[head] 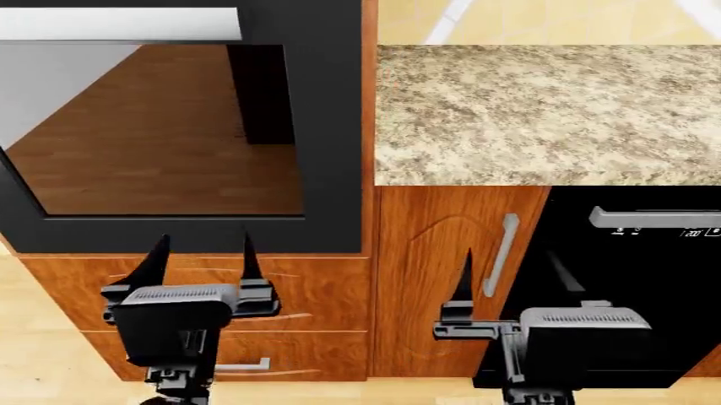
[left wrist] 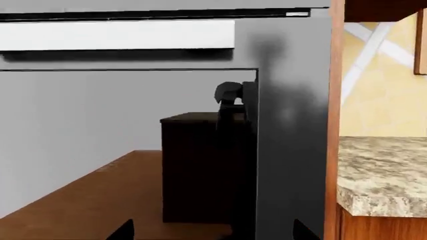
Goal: Preheat the oven by turning the temperature knob.
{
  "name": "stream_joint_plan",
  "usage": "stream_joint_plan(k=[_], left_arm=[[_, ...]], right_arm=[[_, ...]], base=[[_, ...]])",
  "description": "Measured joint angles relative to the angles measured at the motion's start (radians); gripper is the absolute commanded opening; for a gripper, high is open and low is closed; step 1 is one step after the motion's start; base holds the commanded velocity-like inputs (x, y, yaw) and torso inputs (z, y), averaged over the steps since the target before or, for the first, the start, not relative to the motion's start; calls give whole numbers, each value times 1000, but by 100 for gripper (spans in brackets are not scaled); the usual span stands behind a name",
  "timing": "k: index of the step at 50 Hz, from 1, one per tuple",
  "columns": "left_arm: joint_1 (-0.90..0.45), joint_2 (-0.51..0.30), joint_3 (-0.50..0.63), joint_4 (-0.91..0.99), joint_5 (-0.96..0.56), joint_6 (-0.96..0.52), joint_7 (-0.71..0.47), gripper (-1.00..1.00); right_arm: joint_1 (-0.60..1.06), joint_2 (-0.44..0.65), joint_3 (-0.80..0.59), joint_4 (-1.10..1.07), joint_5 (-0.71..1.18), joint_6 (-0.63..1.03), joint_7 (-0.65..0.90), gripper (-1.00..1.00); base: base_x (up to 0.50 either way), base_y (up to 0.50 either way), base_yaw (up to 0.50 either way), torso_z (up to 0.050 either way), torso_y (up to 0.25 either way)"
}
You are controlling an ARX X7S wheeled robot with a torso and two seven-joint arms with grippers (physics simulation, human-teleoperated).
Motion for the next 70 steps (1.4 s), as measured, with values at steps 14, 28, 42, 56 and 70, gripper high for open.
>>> stream_joint_plan(k=[14, 28, 42, 56, 70], left_arm=[[-149, -50, -83, 381, -123, -290, -69, 100], [-260, -77, -109, 568, -217, -478, -116, 100], [-289, -94, -111, 668, -279, -557, -142, 100], [-302, -148, -115, 730, -373, -563, -212, 100], [-307, -206, -96, 741, -429, -535, -282, 100]], right_arm=[[97, 36, 5, -445, -54, 310, -17, 100], [160, -72, 53, -590, -159, 400, -159, 100], [160, -127, 80, -626, -198, 390, -221, 100], [140, -141, 81, -634, -184, 362, -230, 100], [132, -144, 79, -636, -186, 350, -227, 100]], base=[[0, 0, 0, 0, 0], [0, 0, 0, 0, 0], [0, 0, 0, 0, 0], [0, 0, 0, 0, 0], [-8, 0, 0, 0, 0]])
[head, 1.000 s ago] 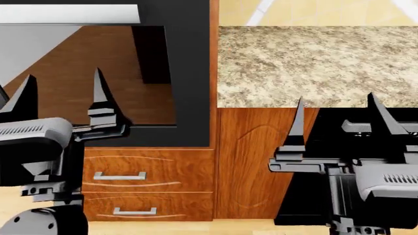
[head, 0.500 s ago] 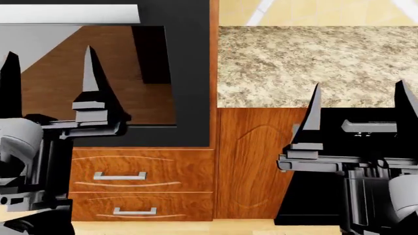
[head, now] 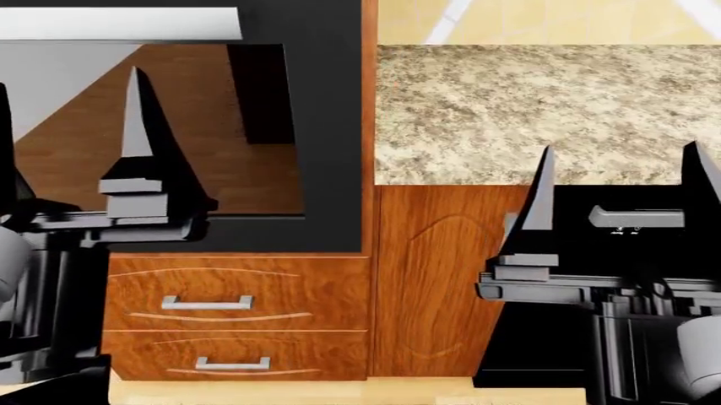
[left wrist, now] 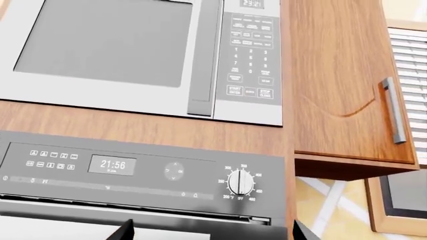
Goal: Preheat the oven by turning the temperature knob.
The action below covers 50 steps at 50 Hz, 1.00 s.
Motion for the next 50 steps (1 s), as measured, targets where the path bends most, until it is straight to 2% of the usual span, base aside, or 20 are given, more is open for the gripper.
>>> stream_joint_plan(k=[12, 33, 50], left_arm=[[-10, -72, 32, 6, -58, 41, -84, 100], [-24, -180, 90, 3, -125, 124, -198, 100], [-36, -237, 123, 2, -156, 165, -255, 100]], right_arm=[[-7, -1, 12, -1, 26, -20, -2, 100], [-15, -1, 5, -1, 28, -34, -10, 100], [-12, -2, -1, 0, 23, -26, -8, 100]], base=[[116, 0, 0, 0, 0], [422, 0, 0, 0, 0], [0, -87, 0, 0, 0]])
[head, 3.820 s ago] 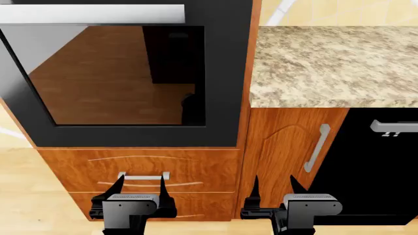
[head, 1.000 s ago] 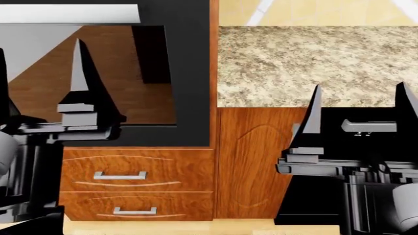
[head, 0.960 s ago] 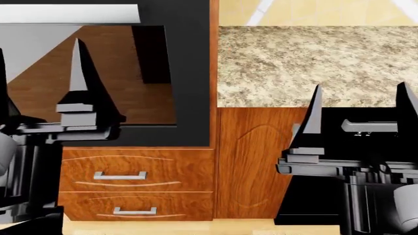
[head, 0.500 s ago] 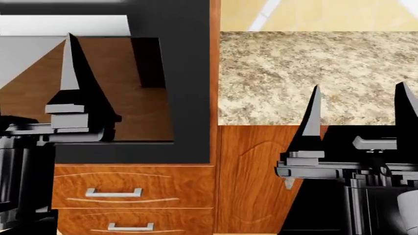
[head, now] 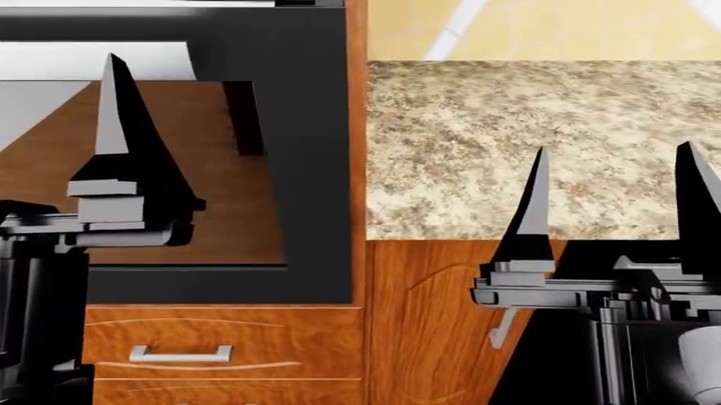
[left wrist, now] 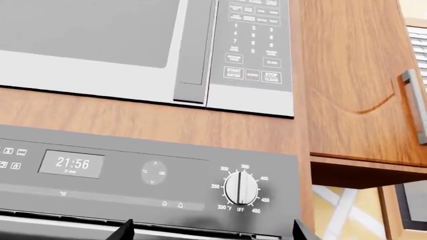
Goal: Preheat the oven by turning the temperature knob.
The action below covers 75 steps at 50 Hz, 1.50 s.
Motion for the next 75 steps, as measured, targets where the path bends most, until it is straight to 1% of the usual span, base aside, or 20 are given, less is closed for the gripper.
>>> stream_joint_plan(k=[35, 52, 75], left_arm=[[-16, -81, 71, -6, -18, 81, -73, 100], [1, -108, 82, -10, -23, 151, -60, 100], [-6, -138, 107, -18, -37, 176, -85, 100]], right_arm=[[-5, 1, -14, 0, -19, -4, -2, 100], [-8, 1, -21, 0, -21, 0, -3, 100], [-8, 1, -22, 0, -18, 2, -4, 100]], base=[[0, -60, 0, 0, 0], [0, 0, 0, 49, 0], [0, 0, 0, 48, 0]])
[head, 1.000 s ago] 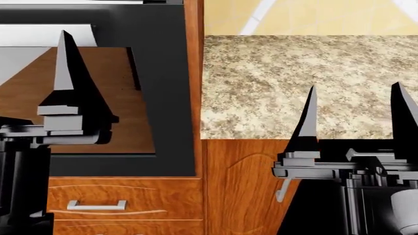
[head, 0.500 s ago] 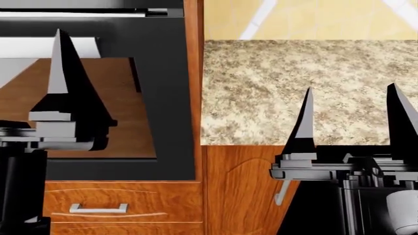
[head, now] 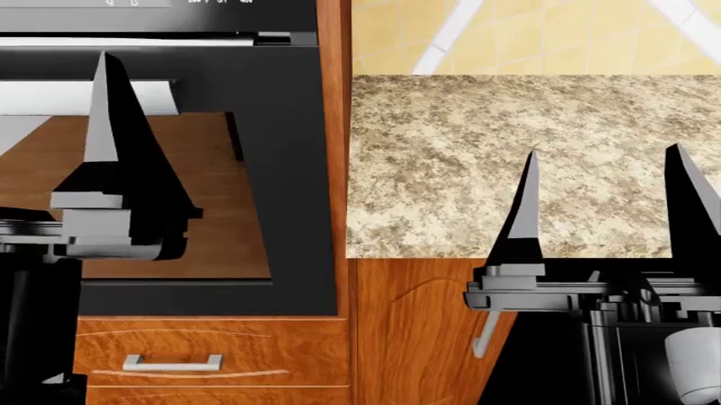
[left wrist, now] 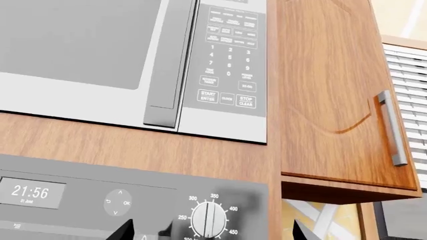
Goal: Preheat the oven by turning the temperature knob.
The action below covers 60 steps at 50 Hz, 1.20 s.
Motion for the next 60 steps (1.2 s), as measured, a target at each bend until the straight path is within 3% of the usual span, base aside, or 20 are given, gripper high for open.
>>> stream_joint_plan(k=[10, 30, 42, 60], left_arm=[[-55, -20, 15, -1, -75, -70, -69, 100], [-459, -85, 63, -39, -424, -310, -256, 100], [-640, -72, 104, -145, -614, -407, -346, 100], [-782, -27, 166, -288, -792, -485, -432, 100]], right_arm=[[-4, 0, 0, 0, 1, -3, 0, 100], [-5, 0, -1, 0, 9, 10, -3, 100], [-6, 0, -4, 0, 4, 13, -5, 100], [-8, 0, -14, 0, -7, 17, -7, 100]], base=[[0, 0, 0, 1, 0], [0, 0, 0, 0, 0], [0, 0, 0, 0, 0], [0, 0, 0, 0, 0]])
